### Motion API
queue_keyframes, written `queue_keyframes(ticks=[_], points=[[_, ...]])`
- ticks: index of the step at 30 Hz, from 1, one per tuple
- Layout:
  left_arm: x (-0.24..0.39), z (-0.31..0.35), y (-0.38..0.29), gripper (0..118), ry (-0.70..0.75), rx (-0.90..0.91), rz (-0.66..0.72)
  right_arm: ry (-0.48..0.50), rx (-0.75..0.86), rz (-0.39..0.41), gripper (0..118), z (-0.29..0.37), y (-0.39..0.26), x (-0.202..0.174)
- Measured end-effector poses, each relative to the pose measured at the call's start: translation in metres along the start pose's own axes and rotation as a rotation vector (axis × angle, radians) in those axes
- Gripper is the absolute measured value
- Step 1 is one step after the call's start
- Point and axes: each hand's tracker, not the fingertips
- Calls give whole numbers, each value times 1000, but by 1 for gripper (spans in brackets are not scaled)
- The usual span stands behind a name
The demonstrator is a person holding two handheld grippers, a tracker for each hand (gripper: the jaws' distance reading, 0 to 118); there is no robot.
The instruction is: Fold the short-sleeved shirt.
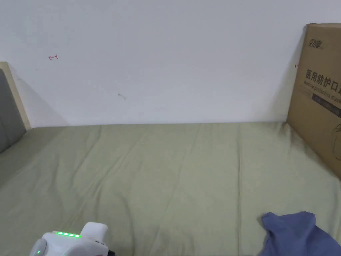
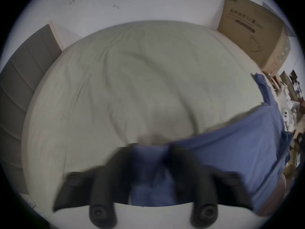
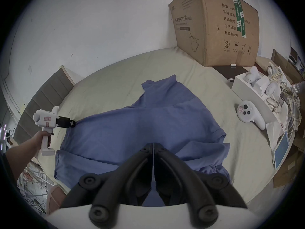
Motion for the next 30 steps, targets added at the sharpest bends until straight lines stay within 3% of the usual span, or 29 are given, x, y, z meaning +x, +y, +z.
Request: queue_keyframes(ticks=[2,5,7,10,11,13,14,15,17,21,22,23,24,25,26,28,30], points=[[2,8,-5,3,-75,-11,-8,14,5,-18,2,-2,5,2],[5,20,-10,3,-42,54,-61,82,52,-55,2,-17,33,16],[3,35,-9,2,-40,123,-34,43,126,-22,2,-40,65,33],[-6,60,-6,3,-94,192,52,-2,103,21,3,-84,120,42],[-8,66,-6,3,-113,193,70,14,59,32,23,-100,137,48],[-14,75,-6,3,-144,203,114,47,10,-25,107,-136,162,62],[-15,78,-8,3,-158,209,140,56,-56,-48,117,-157,171,67],[-15,80,-11,3,-164,216,159,51,-66,-58,117,-167,177,69],[-11,85,-16,3,-173,226,171,-92,-159,-29,117,-201,183,83],[-7,87,-24,3,-161,239,190,-200,-377,89,111,-259,176,101],[-9,85,-25,3,-166,230,202,-199,-388,133,96,-250,164,84],[-10,82,-27,3,-167,219,210,-185,-384,176,68,-248,163,80],[-11,79,-28,3,-164,208,215,-147,-381,188,60,-246,162,78],[-11,77,-29,3,-160,201,218,-155,-357,178,40,-241,164,75],[-11,74,-31,3,-154,190,216,-126,-334,172,6,-229,163,68],[-8,73,-33,3,-147,179,206,-23,-361,107,5,-224,164,65],[-7,75,-34,2,-141,179,200,-95,-262,149,5,-208,161,54]])
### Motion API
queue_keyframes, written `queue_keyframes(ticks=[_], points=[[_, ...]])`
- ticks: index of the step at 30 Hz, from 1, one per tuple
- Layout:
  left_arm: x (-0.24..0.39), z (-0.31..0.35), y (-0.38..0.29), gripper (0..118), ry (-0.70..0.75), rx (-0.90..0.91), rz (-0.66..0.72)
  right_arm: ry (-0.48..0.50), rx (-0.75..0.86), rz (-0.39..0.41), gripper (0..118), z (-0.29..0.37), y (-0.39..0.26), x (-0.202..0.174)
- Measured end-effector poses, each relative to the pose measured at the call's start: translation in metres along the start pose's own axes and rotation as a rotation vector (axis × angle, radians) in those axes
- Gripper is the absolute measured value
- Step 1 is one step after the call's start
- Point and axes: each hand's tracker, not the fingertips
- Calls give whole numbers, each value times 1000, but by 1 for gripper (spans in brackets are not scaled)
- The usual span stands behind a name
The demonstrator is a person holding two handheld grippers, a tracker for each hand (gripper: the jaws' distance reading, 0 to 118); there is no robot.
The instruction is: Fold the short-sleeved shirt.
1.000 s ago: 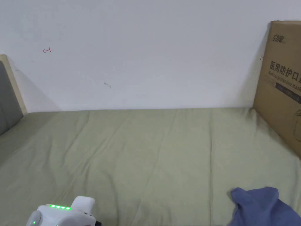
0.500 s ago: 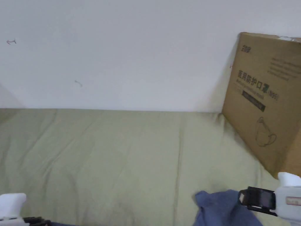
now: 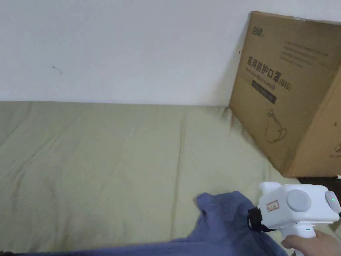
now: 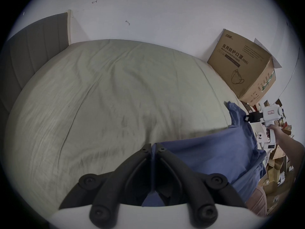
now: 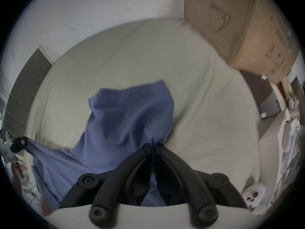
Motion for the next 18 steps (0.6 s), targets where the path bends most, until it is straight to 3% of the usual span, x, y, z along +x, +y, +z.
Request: queue_keyframes(ticks=[3,6,11,15,18], points=[[-6,5,5,3,-3,41,34,-85,217,-7,5,28,0,-5],[-9,18,17,2,-17,166,64,-48,291,-118,5,50,6,-5],[-6,42,33,3,-21,268,15,-47,462,-151,5,103,7,-11],[-4,71,17,3,-42,261,-5,-12,470,-154,5,145,-31,-7],[-14,89,-17,3,-137,200,17,-3,421,-162,5,173,-91,-3]])
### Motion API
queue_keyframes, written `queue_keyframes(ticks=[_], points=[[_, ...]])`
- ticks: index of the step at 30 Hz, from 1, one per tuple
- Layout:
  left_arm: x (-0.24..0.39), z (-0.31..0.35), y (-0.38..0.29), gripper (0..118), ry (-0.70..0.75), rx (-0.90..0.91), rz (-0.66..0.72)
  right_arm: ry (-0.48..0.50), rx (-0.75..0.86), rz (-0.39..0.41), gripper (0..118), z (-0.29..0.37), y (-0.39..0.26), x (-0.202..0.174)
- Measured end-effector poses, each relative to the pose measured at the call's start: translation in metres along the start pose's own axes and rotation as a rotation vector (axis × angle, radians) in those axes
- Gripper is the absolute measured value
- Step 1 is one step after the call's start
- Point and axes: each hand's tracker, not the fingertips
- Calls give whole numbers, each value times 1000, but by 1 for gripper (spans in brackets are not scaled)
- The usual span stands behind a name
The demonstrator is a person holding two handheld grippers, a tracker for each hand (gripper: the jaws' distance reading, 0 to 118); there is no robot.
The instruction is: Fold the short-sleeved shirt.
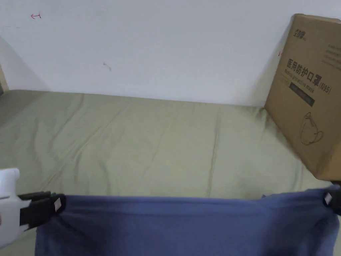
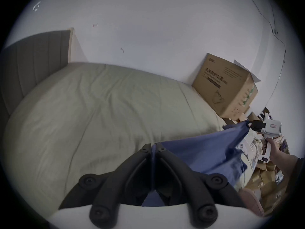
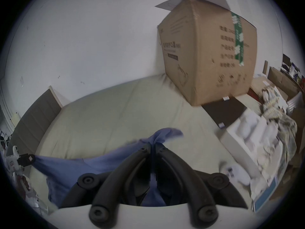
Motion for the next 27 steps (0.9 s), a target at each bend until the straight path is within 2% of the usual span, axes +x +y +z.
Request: queue_keyframes(ticks=[4,8,10,11,12,13,14,15,16,18,19,20,23,25,27], points=[[-4,37,-51,3,-13,-120,4,28,-116,-48,5,63,-67,29],[-3,62,-100,3,-16,-233,31,4,-221,7,5,99,-126,43],[-4,63,-117,5,-15,-258,20,-4,-235,-1,5,93,-142,47],[-5,62,-122,17,-10,-267,22,-2,-239,-15,6,88,-147,49],[-7,60,-125,38,-12,-273,34,3,-237,-35,8,83,-151,50],[-7,59,-127,65,-8,-278,42,-1,-226,-52,19,79,-152,50],[-6,59,-127,102,30,-286,48,-5,-228,-59,61,71,-150,50],[-6,61,-125,118,62,-271,57,-5,-226,-66,96,69,-148,49],[-5,64,-124,115,58,-245,65,-3,-223,-69,117,66,-147,47],[-2,78,-113,114,16,-136,79,-20,-251,-48,118,65,-139,41],[1,81,-107,114,21,-135,75,-32,-186,-56,118,76,-134,38],[7,84,-99,114,38,-140,69,1,-189,-24,118,83,-128,32],[32,105,-77,114,27,-1,20,64,-81,21,118,107,-109,9],[60,120,-66,114,20,108,-3,45,77,73,118,135,-100,-19],[92,136,-59,110,20,274,-71,66,334,98,116,165,-99,-50]])
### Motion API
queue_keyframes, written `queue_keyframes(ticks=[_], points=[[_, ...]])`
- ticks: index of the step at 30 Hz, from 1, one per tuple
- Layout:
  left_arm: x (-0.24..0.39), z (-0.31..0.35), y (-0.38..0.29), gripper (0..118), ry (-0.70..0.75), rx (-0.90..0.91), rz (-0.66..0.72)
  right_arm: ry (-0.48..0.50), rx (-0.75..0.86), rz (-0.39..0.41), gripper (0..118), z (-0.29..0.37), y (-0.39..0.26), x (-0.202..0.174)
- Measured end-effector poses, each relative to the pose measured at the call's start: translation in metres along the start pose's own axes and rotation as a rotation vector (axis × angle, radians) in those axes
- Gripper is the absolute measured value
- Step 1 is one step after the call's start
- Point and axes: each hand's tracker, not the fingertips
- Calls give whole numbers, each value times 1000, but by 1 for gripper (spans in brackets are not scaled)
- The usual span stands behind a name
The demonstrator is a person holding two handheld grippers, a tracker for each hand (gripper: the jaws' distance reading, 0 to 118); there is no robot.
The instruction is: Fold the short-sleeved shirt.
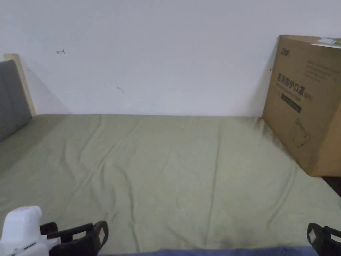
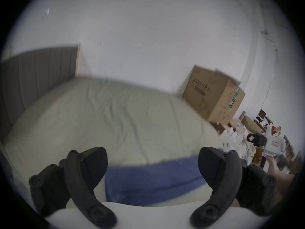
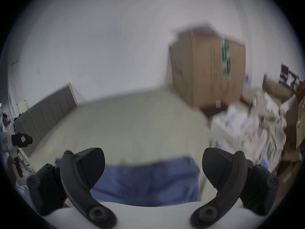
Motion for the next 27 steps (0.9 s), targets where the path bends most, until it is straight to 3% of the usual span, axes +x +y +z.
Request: queue_keyframes(ticks=[1,2,3,4,5,6,9,12,16,18,20,22,24,25,27], points=[[14,6,2,104,13,73,-42,35,78,21,115,10,4,-10],[27,13,-2,84,30,152,-85,48,166,29,109,21,7,-23],[42,19,-4,56,58,225,-123,40,231,15,99,24,4,-25],[53,23,-5,21,75,266,-146,35,272,11,72,30,4,-33],[64,25,-6,0,89,287,-172,37,295,22,13,33,4,-40],[75,27,-11,0,106,290,-197,54,262,67,1,33,8,-50],[85,34,-14,0,49,292,-209,102,199,136,1,34,10,-66],[85,38,-11,0,95,271,-219,94,201,121,0,41,10,-69],[41,29,18,0,15,78,-89,128,96,79,1,51,15,-66],[-12,4,35,0,-112,-189,49,144,72,110,0,61,13,-64],[-74,-19,25,0,-225,-389,301,130,41,165,1,64,10,-57],[-125,-35,0,1,-305,-460,517,116,2,194,1,64,1,-57],[-167,-40,-33,2,-353,-462,628,101,-46,191,0,58,-8,-57],[-179,-40,-44,10,-386,-452,622,94,-75,186,1,55,-12,-59],[-189,-43,-65,91,-358,-459,602,83,-129,147,1,46,-18,-64]])
